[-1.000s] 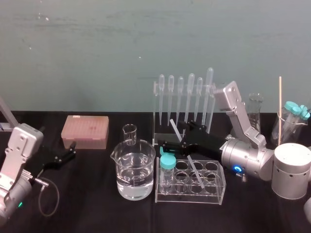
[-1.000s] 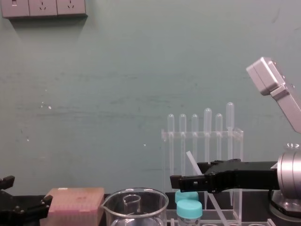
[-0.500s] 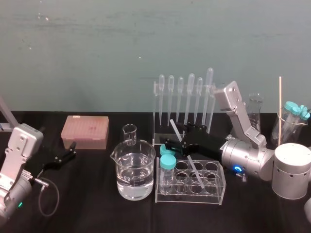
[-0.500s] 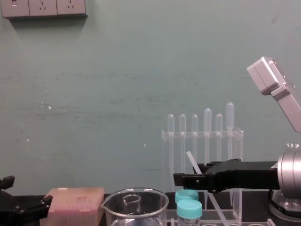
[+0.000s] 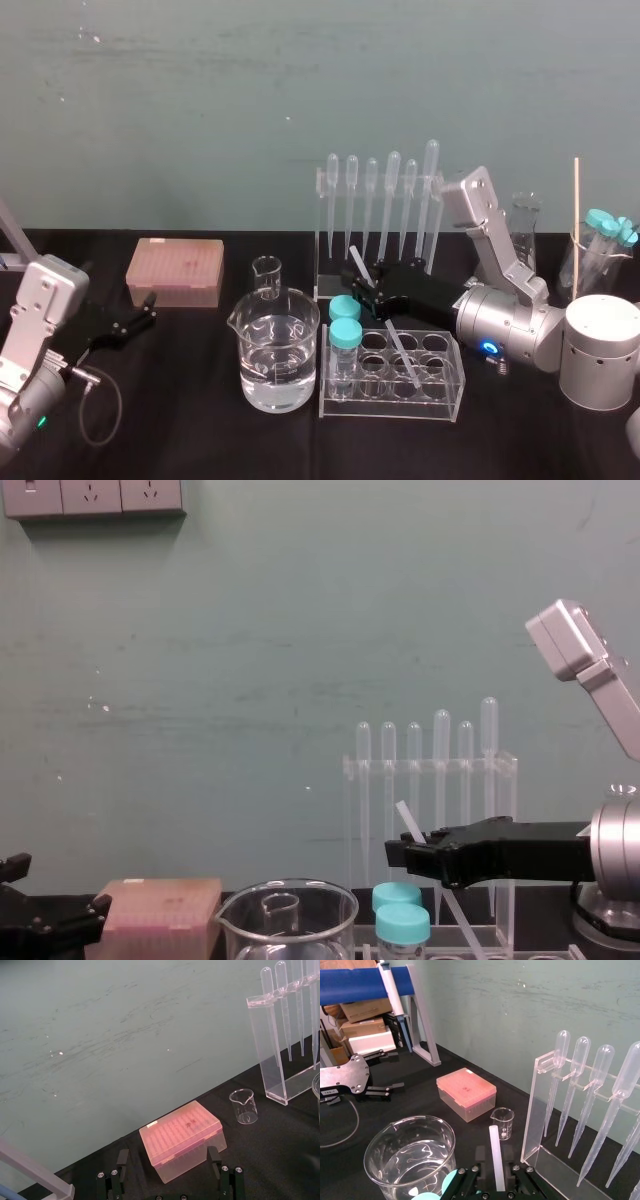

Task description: Pick up the stirring rod with one hand, then place it down.

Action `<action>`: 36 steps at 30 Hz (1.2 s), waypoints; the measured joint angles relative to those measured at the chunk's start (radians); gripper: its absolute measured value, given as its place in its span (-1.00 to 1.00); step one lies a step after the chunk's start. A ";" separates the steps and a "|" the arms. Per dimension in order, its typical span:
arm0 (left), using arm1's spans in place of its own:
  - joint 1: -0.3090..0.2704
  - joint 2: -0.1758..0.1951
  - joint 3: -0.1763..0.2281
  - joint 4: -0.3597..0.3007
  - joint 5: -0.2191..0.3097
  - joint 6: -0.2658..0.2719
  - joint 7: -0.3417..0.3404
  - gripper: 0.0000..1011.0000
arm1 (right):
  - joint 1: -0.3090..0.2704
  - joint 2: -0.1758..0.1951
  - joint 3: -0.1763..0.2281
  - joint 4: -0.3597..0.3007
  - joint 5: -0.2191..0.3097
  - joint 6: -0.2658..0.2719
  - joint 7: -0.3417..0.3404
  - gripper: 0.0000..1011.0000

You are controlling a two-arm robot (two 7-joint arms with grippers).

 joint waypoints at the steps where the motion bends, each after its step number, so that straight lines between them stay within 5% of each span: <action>1: 0.000 0.000 0.000 0.000 0.000 0.000 0.000 0.98 | 0.000 0.000 0.000 0.000 0.000 0.000 0.000 -0.60; 6: 0.000 0.000 0.000 0.000 0.000 0.000 0.000 0.98 | 0.000 0.000 0.000 0.000 0.000 0.000 0.000 -0.84; 13: 0.000 0.000 0.000 0.000 0.000 0.000 0.000 0.98 | 0.000 0.000 0.000 0.000 0.000 0.000 0.000 -0.85; 17: 0.000 0.000 0.000 0.000 0.000 0.000 0.000 0.98 | -0.016 -0.003 0.015 0.000 -0.031 -0.089 -0.013 -0.85; 20: 0.000 0.000 0.000 0.000 0.000 0.000 0.000 0.98 | -0.044 -0.010 0.044 -0.006 -0.042 -0.210 -0.019 -0.85; 21: 0.000 0.000 0.000 0.000 0.000 0.000 0.000 0.98 | -0.044 -0.010 0.044 -0.006 -0.042 -0.210 -0.019 -0.85; 22: 0.000 0.000 0.000 0.000 0.000 0.000 0.000 0.98 | -0.066 -0.015 0.065 -0.013 -0.041 -0.284 -0.018 -0.85; 27: 0.000 0.000 0.000 0.000 0.000 0.000 0.000 0.98 | -0.120 -0.024 0.106 -0.035 -0.018 -0.417 -0.001 -0.85; 31: 0.000 0.000 0.000 0.000 0.000 0.000 0.000 0.98 | -0.165 -0.030 0.138 -0.060 0.013 -0.474 0.014 -0.85; 36: 0.000 0.000 0.000 0.000 0.000 0.000 0.000 0.98 | -0.195 -0.029 0.170 -0.110 0.050 -0.474 0.028 -0.85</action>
